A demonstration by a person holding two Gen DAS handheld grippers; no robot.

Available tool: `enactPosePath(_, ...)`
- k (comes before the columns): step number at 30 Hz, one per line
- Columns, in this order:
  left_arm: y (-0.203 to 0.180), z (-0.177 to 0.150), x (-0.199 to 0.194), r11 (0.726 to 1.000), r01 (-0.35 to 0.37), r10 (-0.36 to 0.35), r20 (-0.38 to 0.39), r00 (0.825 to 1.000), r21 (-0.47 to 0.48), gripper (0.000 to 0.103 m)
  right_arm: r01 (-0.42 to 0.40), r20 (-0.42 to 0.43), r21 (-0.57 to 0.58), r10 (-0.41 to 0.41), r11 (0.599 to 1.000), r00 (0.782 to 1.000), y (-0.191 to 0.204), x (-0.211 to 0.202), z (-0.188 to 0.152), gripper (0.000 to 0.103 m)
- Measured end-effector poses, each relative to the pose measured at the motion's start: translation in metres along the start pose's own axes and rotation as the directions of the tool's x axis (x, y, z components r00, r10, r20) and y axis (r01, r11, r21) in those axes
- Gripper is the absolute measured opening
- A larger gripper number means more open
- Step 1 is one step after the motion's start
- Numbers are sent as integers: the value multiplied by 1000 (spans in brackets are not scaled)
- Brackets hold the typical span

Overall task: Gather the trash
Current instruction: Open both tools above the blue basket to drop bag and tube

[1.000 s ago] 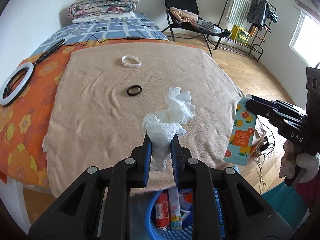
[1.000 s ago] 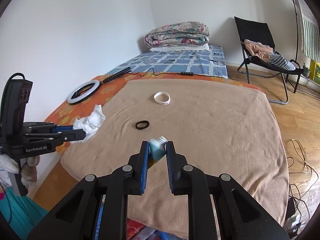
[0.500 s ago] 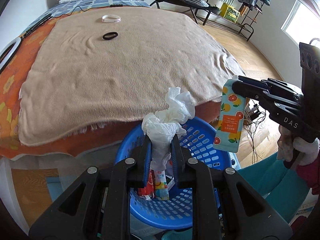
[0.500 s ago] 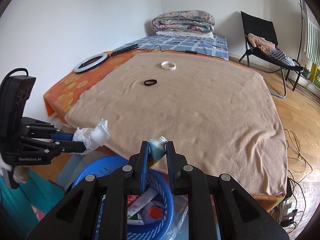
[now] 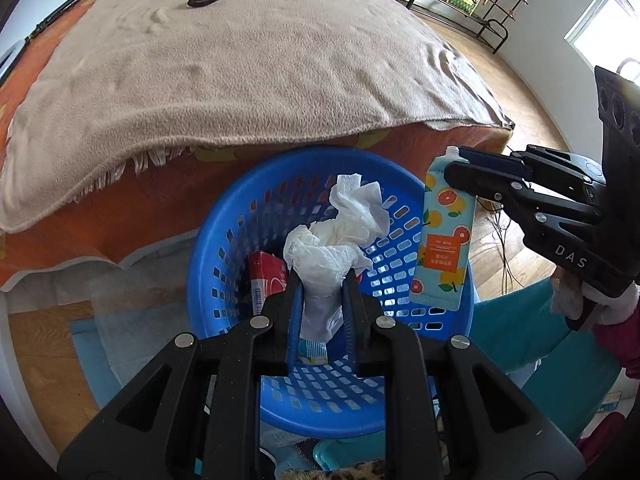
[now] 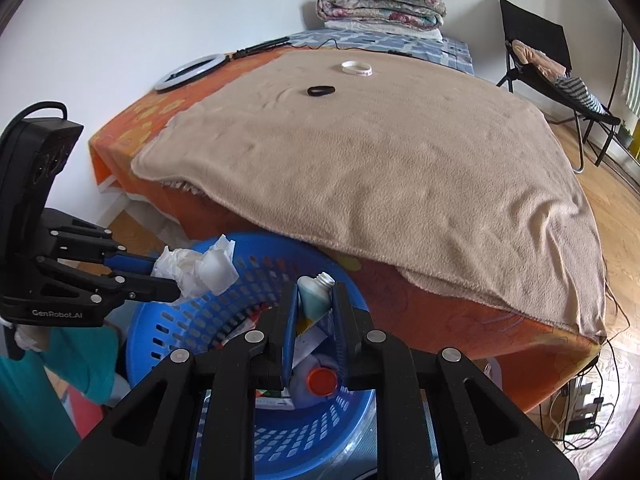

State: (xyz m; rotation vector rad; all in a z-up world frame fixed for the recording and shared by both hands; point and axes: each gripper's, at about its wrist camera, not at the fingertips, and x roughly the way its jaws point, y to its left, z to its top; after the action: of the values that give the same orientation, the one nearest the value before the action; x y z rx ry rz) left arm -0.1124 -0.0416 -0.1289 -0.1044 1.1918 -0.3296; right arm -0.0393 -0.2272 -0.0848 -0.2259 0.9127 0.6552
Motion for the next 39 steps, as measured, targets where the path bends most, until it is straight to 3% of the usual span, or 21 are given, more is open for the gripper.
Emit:
enactPosePath(9,2,-5,11,1000,-12,11,-48,999,-9,18,-8,-39,17,8,1000,999,-2,8,-8,16)
enactPosePath(16,3,-4,15,1000,-22,21,-67,998,-17,37,-10,-66,39,13,999,998,-3,13,-7,16)
enactPosePath(18,2,-5,15,1000,-27,26,-61,998,-16,51,-6,-73,46,9,999,997,-4,14,-7,18)
enactPosePath(22,3,-6,15,999,-27,26,-61,998,-19,51,-4,-73,59,8,998,997,-5,15,-6,41)
enactPosePath(25,4,-5,15,999,-28,26,-63,998,-27,52,6,-71,62,-2,998,997,-6,14,-5,43)
enactPosePath(27,5,-5,14,999,-29,27,-57,998,-32,65,15,-75,65,-10,998,997,-7,15,-5,45)
enactPosePath(28,4,-5,14,999,-28,26,-52,998,-33,66,18,-75,65,-13,998,997,-7,15,-5,47)
enactPosePath(35,3,-2,12,999,-40,39,-41,998,-35,66,35,-58,60,-31,998,998,-6,13,-2,67)
enactPosePath(39,3,1,10,998,-43,41,-31,999,-38,66,48,-52,76,-45,996,998,-8,12,0,70)
